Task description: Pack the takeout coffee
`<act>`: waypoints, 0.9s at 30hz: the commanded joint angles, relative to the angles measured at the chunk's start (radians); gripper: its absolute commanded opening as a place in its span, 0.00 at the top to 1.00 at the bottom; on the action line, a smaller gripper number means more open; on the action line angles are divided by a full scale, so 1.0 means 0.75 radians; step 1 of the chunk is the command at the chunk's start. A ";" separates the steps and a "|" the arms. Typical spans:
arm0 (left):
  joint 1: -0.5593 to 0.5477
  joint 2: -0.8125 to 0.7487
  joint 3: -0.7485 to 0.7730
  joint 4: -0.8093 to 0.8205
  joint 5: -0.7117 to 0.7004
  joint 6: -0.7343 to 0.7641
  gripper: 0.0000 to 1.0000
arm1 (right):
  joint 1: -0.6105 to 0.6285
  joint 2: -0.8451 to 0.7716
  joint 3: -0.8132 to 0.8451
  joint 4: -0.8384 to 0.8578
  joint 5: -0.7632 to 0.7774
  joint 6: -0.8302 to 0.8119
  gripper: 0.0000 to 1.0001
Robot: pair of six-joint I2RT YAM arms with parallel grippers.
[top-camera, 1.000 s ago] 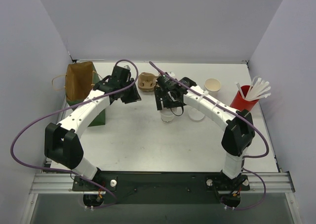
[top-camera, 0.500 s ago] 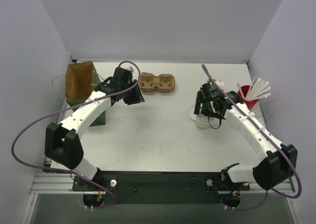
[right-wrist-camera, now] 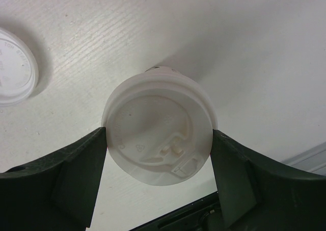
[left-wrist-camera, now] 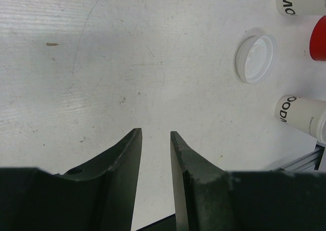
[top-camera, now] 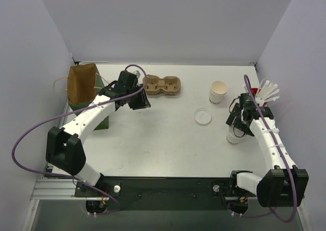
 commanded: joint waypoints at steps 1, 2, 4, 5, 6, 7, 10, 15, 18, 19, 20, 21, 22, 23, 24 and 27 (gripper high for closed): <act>-0.003 -0.068 -0.014 0.061 0.022 0.024 0.61 | -0.017 -0.019 -0.020 0.038 -0.068 -0.018 0.39; -0.003 -0.073 -0.020 0.061 0.022 0.024 0.61 | -0.017 -0.011 -0.022 0.040 -0.073 -0.016 0.38; -0.003 -0.079 -0.030 0.063 0.022 0.026 0.61 | -0.019 -0.006 -0.026 0.048 -0.077 -0.006 0.37; -0.001 -0.081 -0.030 0.065 0.020 0.026 0.61 | -0.019 -0.004 -0.028 0.050 -0.083 -0.008 0.36; -0.001 -0.081 -0.034 0.065 0.022 0.028 0.61 | -0.019 -0.002 -0.029 0.048 -0.085 -0.006 0.36; -0.001 -0.081 -0.036 0.065 0.020 0.028 0.61 | -0.017 0.000 -0.029 0.048 -0.085 0.002 0.34; -0.003 -0.085 -0.041 0.063 0.018 0.030 0.61 | -0.019 -0.021 -0.033 0.044 -0.083 0.015 0.23; -0.001 -0.077 -0.030 0.061 0.026 0.037 0.60 | -0.017 -0.033 -0.008 -0.003 -0.079 0.025 0.15; -0.001 -0.073 -0.016 0.057 0.028 0.039 0.60 | -0.019 -0.051 0.022 -0.038 -0.064 0.027 0.13; -0.001 -0.071 -0.010 0.059 0.028 0.039 0.60 | -0.019 -0.055 0.029 -0.044 -0.064 0.023 0.13; -0.001 -0.067 -0.004 0.057 0.030 0.039 0.60 | -0.019 -0.064 0.041 -0.068 -0.058 0.025 0.13; -0.001 -0.064 -0.002 0.059 0.032 0.037 0.60 | -0.019 -0.070 0.059 -0.077 -0.058 0.025 0.13; -0.001 -0.066 0.002 0.059 0.034 0.035 0.60 | -0.019 -0.078 0.068 -0.083 -0.060 0.023 0.12; -0.001 -0.058 0.008 0.065 0.036 0.033 0.60 | -0.017 -0.088 0.080 -0.101 -0.058 0.025 0.12; -0.001 -0.058 0.013 0.065 0.038 0.030 0.60 | -0.017 -0.094 0.106 -0.113 -0.052 0.023 0.12; -0.001 -0.044 0.039 0.061 0.032 0.026 0.60 | -0.017 -0.125 0.170 -0.166 -0.044 0.033 0.13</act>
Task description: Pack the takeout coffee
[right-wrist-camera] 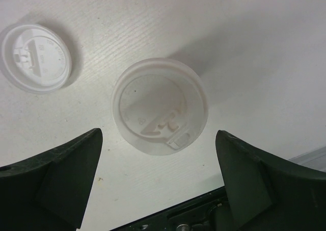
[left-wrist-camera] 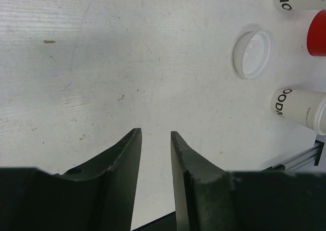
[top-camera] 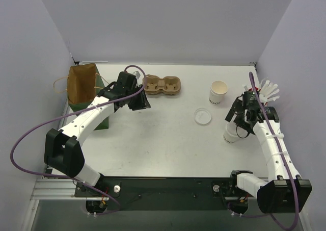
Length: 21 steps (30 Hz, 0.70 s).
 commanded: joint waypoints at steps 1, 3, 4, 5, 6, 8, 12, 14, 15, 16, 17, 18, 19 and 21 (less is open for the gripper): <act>0.001 -0.005 0.086 0.054 -0.002 0.012 0.60 | 0.012 -0.071 0.173 -0.129 0.032 0.027 0.13; 0.005 0.020 0.142 0.042 -0.051 0.014 0.60 | 0.084 -0.071 0.249 -0.137 0.024 0.049 0.16; 0.007 0.034 0.170 0.039 -0.072 0.018 0.60 | 0.193 -0.055 0.342 -0.135 0.034 0.080 0.17; 0.009 0.075 0.201 0.025 -0.100 0.024 0.60 | 0.267 0.006 0.392 -0.125 0.047 0.096 0.18; 0.013 0.101 0.280 0.013 -0.163 0.034 0.60 | 0.331 0.051 0.439 -0.111 0.055 0.107 0.21; 0.021 0.189 0.356 -0.016 -0.239 0.048 0.60 | 0.495 0.222 0.600 -0.064 0.089 0.121 0.23; 0.030 0.357 0.573 -0.051 -0.451 0.128 0.61 | 0.655 0.611 0.995 -0.041 0.102 0.066 0.32; 0.036 0.473 0.712 -0.087 -0.521 0.169 0.62 | 0.663 0.829 1.140 -0.027 0.077 0.031 0.35; 0.046 0.510 0.753 -0.095 -0.576 0.216 0.62 | 0.663 0.896 1.244 -0.017 0.071 0.021 0.38; 0.050 0.547 0.832 -0.104 -0.597 0.236 0.63 | 0.659 0.957 1.302 -0.004 0.061 0.005 0.40; 0.056 0.612 0.861 -0.116 -0.620 0.257 0.63 | 0.655 1.071 1.351 0.010 0.033 -0.010 0.41; 0.058 0.643 0.888 -0.114 -0.646 0.296 0.64 | 0.651 1.123 1.438 0.020 0.028 -0.030 0.43; 0.062 0.672 0.913 -0.110 -0.655 0.316 0.65 | 0.645 1.168 1.474 0.030 0.024 -0.040 0.43; 0.064 0.764 0.984 -0.116 -0.673 0.357 0.65 | 0.616 1.291 1.539 0.055 -0.018 -0.042 0.45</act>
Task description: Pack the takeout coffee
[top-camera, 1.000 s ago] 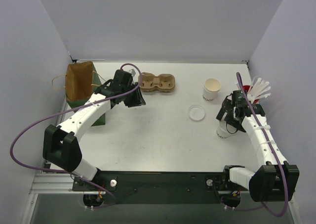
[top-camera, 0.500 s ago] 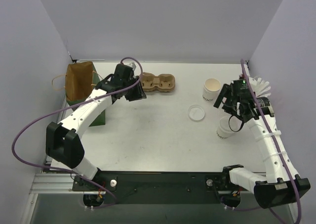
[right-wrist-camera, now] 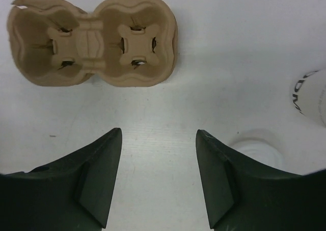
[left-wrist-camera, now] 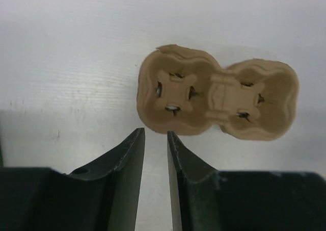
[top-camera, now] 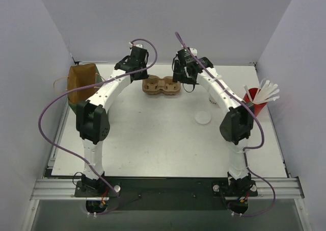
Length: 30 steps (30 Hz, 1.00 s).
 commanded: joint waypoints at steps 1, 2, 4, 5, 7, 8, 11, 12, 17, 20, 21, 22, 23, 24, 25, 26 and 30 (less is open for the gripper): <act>0.023 0.152 0.165 -0.056 -0.138 0.151 0.66 | -0.052 0.182 0.179 0.001 -0.066 -0.045 0.46; 0.023 0.199 0.202 -0.060 -0.137 0.155 0.65 | -0.061 0.205 0.193 0.025 -0.084 -0.043 0.47; 0.033 0.244 0.237 -0.068 -0.129 0.162 0.66 | -0.087 0.260 0.212 0.046 -0.096 -0.051 0.48; 0.038 0.281 0.251 -0.068 -0.125 0.166 0.66 | -0.093 0.275 0.214 0.062 -0.096 -0.057 0.48; 0.042 0.318 0.298 -0.068 -0.109 0.170 0.66 | -0.118 0.314 0.220 0.080 -0.135 -0.057 0.48; 0.048 0.355 0.312 -0.074 -0.105 0.172 0.66 | -0.122 0.324 0.212 0.105 -0.151 -0.057 0.48; 0.054 0.418 0.374 -0.101 -0.099 0.172 0.66 | -0.128 0.365 0.224 0.129 -0.164 -0.065 0.50; 0.056 0.426 0.380 -0.101 -0.101 0.170 0.66 | -0.126 0.373 0.226 0.136 -0.166 -0.067 0.51; 0.064 0.445 0.368 -0.083 -0.090 0.170 0.66 | -0.118 0.414 0.228 0.195 -0.178 -0.065 0.54; 0.072 0.449 0.370 -0.078 -0.078 0.170 0.66 | -0.110 0.451 0.257 0.201 -0.176 -0.065 0.55; 0.074 0.449 0.370 -0.074 -0.060 0.168 0.66 | -0.106 0.459 0.269 0.201 -0.174 -0.063 0.55; 0.076 0.451 0.370 -0.072 -0.056 0.166 0.66 | -0.106 0.471 0.271 0.207 -0.172 -0.063 0.56; 0.079 0.453 0.372 -0.074 -0.052 0.166 0.66 | -0.108 0.478 0.273 0.213 -0.172 -0.063 0.56; 0.079 0.457 0.372 -0.072 -0.041 0.164 0.66 | -0.108 0.484 0.279 0.215 -0.168 -0.063 0.56; 0.079 0.463 0.372 -0.070 -0.035 0.164 0.66 | -0.108 0.492 0.285 0.215 -0.164 -0.061 0.57; 0.079 0.467 0.372 -0.070 -0.029 0.162 0.66 | -0.106 0.496 0.288 0.217 -0.160 -0.063 0.57; 0.085 0.472 0.372 -0.064 0.014 0.151 0.66 | -0.106 0.506 0.286 0.228 -0.152 -0.061 0.57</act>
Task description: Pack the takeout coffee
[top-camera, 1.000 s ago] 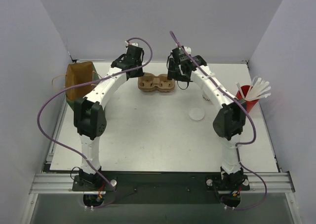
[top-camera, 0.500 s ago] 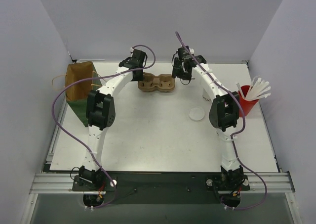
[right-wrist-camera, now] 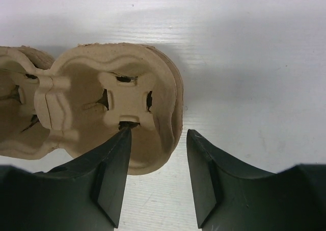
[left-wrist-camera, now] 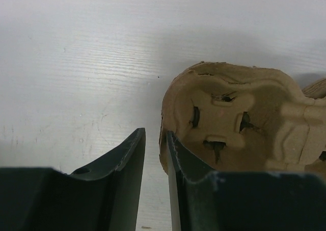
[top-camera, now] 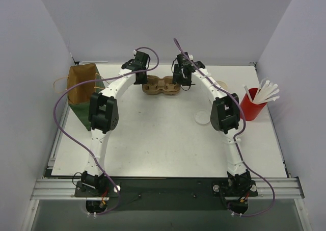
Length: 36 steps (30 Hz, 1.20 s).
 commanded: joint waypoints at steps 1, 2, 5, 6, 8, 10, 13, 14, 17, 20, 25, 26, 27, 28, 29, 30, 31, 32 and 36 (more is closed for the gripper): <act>0.016 0.012 0.060 0.037 0.054 -0.007 0.66 | 0.000 0.001 0.059 0.027 0.022 -0.012 0.58; 0.018 0.010 0.058 0.041 0.062 -0.009 0.66 | 0.002 0.003 0.061 0.031 0.020 -0.012 0.58; 0.018 0.004 0.058 0.049 0.074 -0.011 0.66 | 0.004 0.011 0.067 0.037 0.022 -0.006 0.63; 0.018 0.002 0.060 0.051 0.075 -0.013 0.66 | 0.004 0.013 0.067 0.037 0.024 -0.006 0.64; 0.018 -0.002 0.060 0.053 0.077 -0.011 0.66 | 0.004 0.021 0.073 0.043 0.016 -0.006 0.66; 0.018 -0.002 0.062 0.049 0.079 -0.011 0.66 | 0.002 0.033 0.082 0.043 0.014 -0.004 0.67; 0.020 -0.014 0.058 0.055 0.085 -0.011 0.66 | 0.002 0.041 0.082 0.043 0.018 -0.006 0.67; 0.020 -0.016 0.058 0.055 0.087 -0.009 0.66 | 0.002 0.046 0.086 0.041 0.018 -0.004 0.66; 0.022 -0.023 0.060 0.058 0.099 -0.009 0.65 | 0.004 0.056 0.096 0.043 0.012 -0.004 0.66; 0.022 -0.023 0.066 0.060 0.103 -0.011 0.65 | 0.004 0.060 0.094 0.043 0.012 -0.004 0.67; 0.022 -0.020 0.070 0.066 0.117 -0.013 0.65 | 0.000 0.072 0.094 0.041 0.014 -0.006 0.66; 0.022 -0.020 0.070 0.066 0.117 -0.011 0.65 | 0.002 0.076 0.094 0.039 0.014 -0.006 0.66; 0.022 -0.020 0.072 0.068 0.119 -0.009 0.65 | 0.002 0.076 0.094 0.039 0.012 -0.004 0.67; 0.024 -0.020 0.072 0.070 0.122 -0.013 0.65 | 0.002 0.082 0.094 0.039 0.010 -0.004 0.66; 0.024 -0.016 0.074 0.070 0.138 -0.015 0.65 | 0.002 0.089 0.098 0.041 0.008 -0.002 0.66; 0.026 -0.012 0.082 0.070 0.142 -0.017 0.65 | 0.002 0.091 0.096 0.041 0.008 0.000 0.67; 0.026 -0.010 0.084 0.070 0.144 -0.017 0.65 | 0.002 0.093 0.096 0.039 0.010 0.002 0.67; 0.026 -0.008 0.087 0.070 0.144 -0.019 0.65 | 0.002 0.091 0.094 0.041 0.010 0.002 0.67; 0.028 0.002 0.089 0.068 0.142 -0.017 0.65 | 0.004 0.091 0.098 0.039 0.018 0.000 0.68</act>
